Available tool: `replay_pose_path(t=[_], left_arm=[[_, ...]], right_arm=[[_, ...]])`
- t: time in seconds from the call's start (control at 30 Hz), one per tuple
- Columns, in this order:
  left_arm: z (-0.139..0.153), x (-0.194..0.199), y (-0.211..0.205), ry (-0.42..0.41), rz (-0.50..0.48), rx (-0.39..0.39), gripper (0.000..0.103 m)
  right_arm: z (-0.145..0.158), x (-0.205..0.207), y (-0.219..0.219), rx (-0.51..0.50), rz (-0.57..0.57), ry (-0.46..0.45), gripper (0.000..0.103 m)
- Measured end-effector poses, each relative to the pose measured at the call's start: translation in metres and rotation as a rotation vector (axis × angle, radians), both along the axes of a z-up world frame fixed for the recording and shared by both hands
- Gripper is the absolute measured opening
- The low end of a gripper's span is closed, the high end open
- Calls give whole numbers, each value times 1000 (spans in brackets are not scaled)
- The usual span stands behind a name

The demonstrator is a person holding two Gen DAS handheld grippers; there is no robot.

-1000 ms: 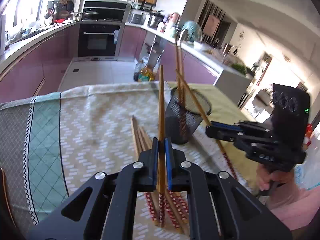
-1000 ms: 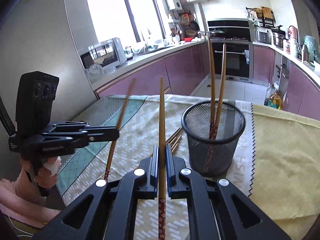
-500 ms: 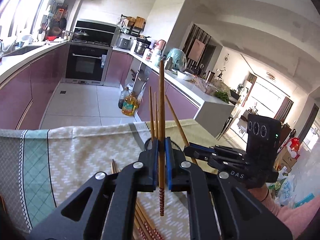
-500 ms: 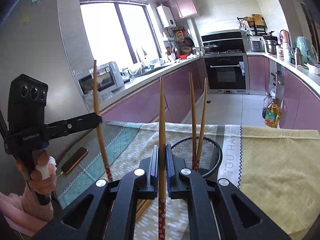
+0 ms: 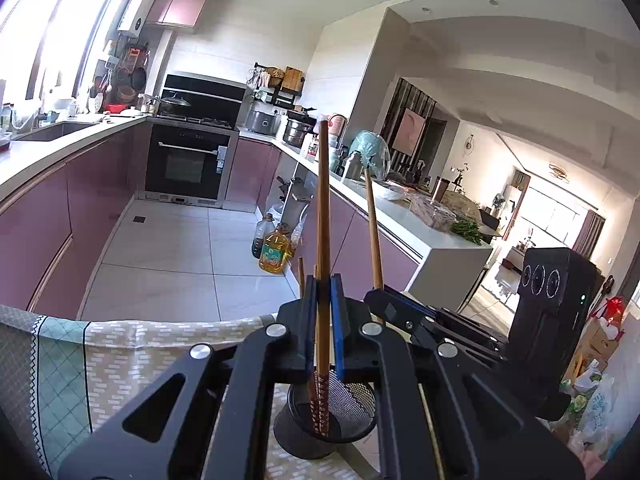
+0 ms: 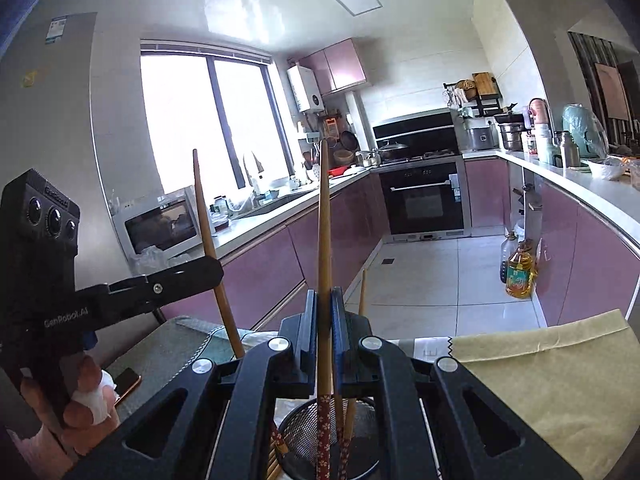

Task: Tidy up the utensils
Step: 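Carry the chopsticks over the mesh cup, lower them in, open both grippers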

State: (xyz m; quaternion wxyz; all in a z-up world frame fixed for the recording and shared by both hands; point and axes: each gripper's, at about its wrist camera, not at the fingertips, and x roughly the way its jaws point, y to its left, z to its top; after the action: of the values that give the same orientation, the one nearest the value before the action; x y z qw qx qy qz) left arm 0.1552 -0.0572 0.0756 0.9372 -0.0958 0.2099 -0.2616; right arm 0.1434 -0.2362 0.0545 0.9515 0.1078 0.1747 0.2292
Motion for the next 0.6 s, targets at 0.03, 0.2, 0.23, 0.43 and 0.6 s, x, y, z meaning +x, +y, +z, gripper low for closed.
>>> replay_pose_path(t=[0.03,0.2,0.23,0.43,0.6], left_arm=[[-2,3,-2,1,-1,6,7],[-21,11,-17,32,-4,69,7],[-25,12,-17,42,-9,75,7],[-48,21,-22,96,-33,114,7],[-66,23,-30,135,-59,161,7]], right_arm=[[-3,3,-1,6,-8,-2,6],[-16,16,-1,9,-51,4,6],[-20,19,1,2,-51,13,6],[-50,23,6,-52,-34,123,6],[-62,22,10,-98,-9,215,6]])
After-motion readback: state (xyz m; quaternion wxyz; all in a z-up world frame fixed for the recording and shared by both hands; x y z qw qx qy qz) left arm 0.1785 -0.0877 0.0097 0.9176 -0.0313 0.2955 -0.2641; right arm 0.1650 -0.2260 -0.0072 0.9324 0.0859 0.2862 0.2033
